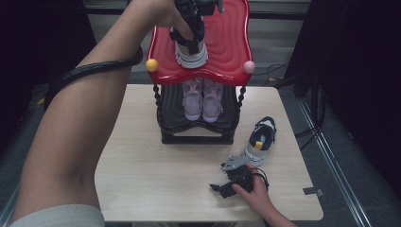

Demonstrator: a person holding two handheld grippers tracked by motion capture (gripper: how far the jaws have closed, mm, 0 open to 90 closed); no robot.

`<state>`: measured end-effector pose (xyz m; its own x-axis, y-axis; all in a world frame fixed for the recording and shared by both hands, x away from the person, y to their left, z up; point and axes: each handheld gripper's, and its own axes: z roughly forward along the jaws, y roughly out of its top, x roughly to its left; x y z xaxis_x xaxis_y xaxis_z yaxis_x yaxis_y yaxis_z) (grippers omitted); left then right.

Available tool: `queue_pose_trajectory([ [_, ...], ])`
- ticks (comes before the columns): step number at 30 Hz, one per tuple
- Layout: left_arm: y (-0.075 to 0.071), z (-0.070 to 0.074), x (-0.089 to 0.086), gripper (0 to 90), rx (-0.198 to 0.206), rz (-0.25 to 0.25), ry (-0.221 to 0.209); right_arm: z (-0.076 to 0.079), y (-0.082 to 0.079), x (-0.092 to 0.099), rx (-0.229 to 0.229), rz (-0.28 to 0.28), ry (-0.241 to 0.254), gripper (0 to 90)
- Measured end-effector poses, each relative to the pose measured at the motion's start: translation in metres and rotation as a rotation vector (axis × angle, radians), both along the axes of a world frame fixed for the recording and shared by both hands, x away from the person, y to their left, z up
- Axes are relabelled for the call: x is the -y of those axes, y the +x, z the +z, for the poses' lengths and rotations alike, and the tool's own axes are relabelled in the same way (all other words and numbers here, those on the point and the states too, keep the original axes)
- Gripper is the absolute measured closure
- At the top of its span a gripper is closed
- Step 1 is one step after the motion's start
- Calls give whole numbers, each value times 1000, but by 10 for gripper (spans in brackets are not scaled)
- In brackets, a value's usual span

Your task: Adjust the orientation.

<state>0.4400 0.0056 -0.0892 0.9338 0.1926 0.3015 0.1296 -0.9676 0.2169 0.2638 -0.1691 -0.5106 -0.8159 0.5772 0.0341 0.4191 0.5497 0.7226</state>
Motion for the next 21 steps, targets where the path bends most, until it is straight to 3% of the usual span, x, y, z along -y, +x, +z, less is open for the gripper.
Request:
queue_pose_trajectory([
  [11, -7, 12, -18, 316, -27, 78, -70, 0, 0, 0, 0, 0, 0, 110],
  [21, -14, 18, -37, 291, -53, 105, -96, 0, 0, 0, 0, 0, 0, 110],
])
